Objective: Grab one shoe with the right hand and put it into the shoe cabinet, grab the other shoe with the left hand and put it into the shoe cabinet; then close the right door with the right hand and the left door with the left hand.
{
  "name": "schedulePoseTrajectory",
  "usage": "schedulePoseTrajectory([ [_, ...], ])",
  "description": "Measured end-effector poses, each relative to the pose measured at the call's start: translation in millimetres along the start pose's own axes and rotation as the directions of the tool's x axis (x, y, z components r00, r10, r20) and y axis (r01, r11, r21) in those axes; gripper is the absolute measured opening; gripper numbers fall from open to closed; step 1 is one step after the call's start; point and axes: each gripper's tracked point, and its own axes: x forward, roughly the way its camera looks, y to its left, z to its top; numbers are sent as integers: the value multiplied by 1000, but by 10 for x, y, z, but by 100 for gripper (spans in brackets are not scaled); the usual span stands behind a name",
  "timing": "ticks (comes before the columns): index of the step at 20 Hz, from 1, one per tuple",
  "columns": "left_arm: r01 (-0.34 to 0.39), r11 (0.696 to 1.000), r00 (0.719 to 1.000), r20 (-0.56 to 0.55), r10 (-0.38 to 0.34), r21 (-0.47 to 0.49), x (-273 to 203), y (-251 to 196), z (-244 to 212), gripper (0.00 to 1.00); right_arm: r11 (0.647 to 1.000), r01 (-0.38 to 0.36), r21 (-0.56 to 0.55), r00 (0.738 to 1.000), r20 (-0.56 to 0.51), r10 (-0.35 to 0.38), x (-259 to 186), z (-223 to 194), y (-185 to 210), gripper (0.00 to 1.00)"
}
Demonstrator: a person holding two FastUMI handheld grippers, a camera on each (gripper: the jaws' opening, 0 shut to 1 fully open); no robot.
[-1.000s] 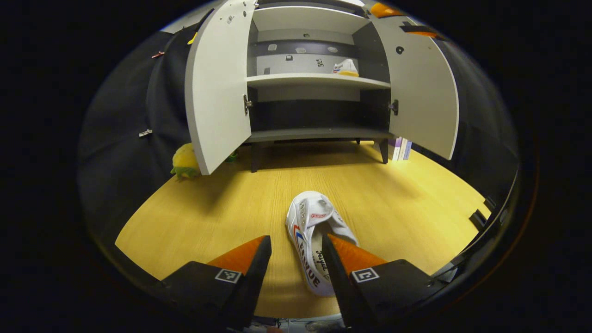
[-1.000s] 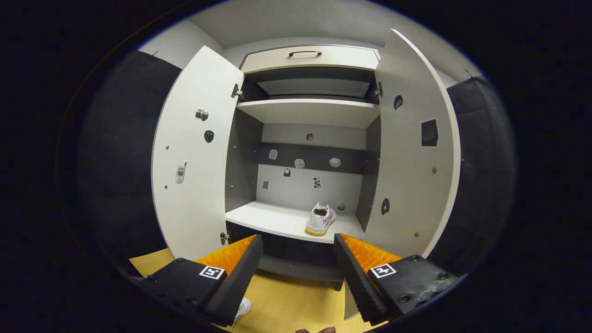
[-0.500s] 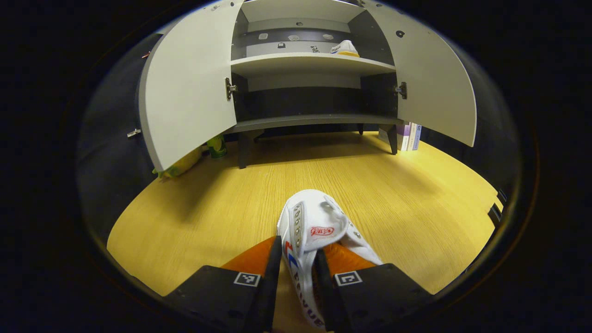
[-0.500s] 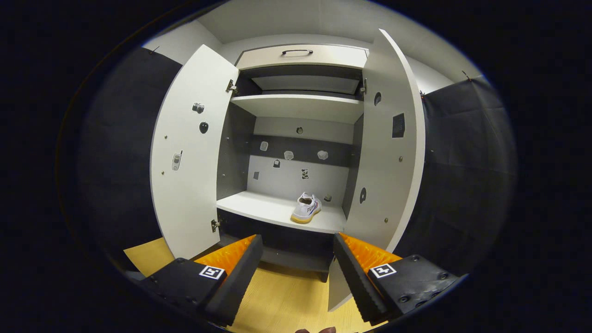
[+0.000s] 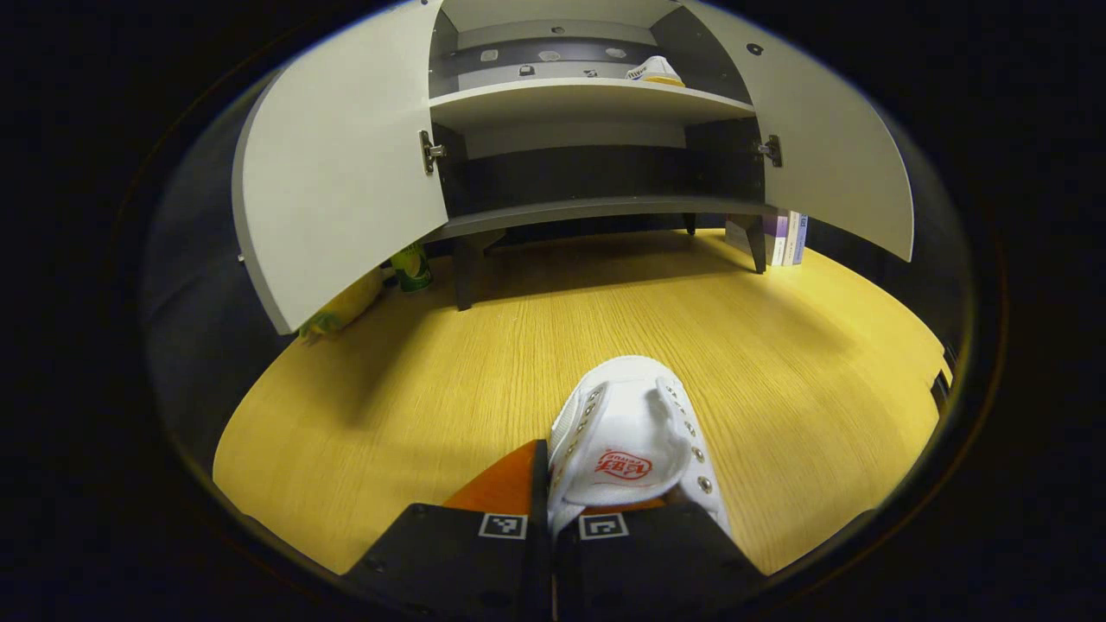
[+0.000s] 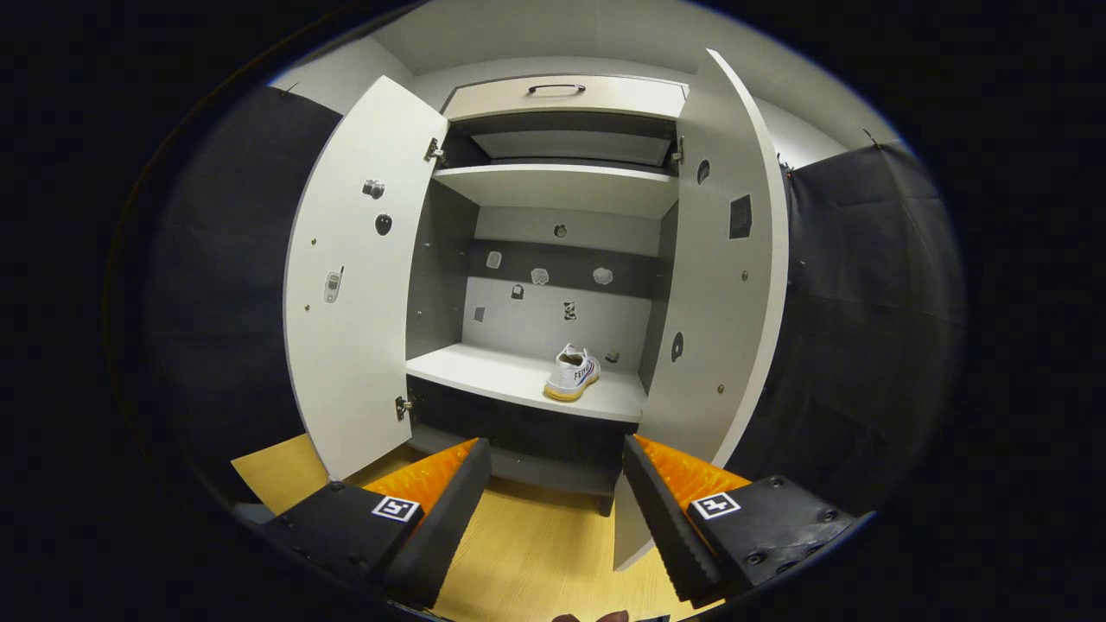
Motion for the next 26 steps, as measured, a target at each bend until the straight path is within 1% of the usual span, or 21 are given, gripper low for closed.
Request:
schedulePoseTrajectory([
  [3,-6,1000,1000,-10,6,-23,-201,30,54,7,1000,2,16,1000,2,-2,-16,3,-33,98],
  [6,-21,998,1000,-20,20,-59,-510,44,201,7,1000,8,18,1000,9,-8,-46,14,-88,98],
  [11,-85,990,996,-40,81,-116,-1085,93,606,7,995,4,102,1000,-13,-3,-144,-108,-114,98],
  [15,-125,976,992,-21,123,-181,-1475,133,1123,7,990,6,143,1000,-24,-3,-193,-204,-180,98],
  [19,-134,966,989,35,145,-222,-1697,169,1774,7,985,17,171,1000,-16,-14,-214,-214,-329,98],
  [22,-132,960,984,87,157,-247,-1750,190,2334,7,984,29,176,1000,-6,-28,-242,-206,-462,98],
  [24,-131,957,980,113,165,-260,-1707,204,2656,7,984,35,176,999,-5,-35,-291,-221,-536,98],
  [26,-135,958,972,155,178,-254,-1623,226,3049,7,983,42,179,999,-6,-42,-302,-244,-606,98],
])
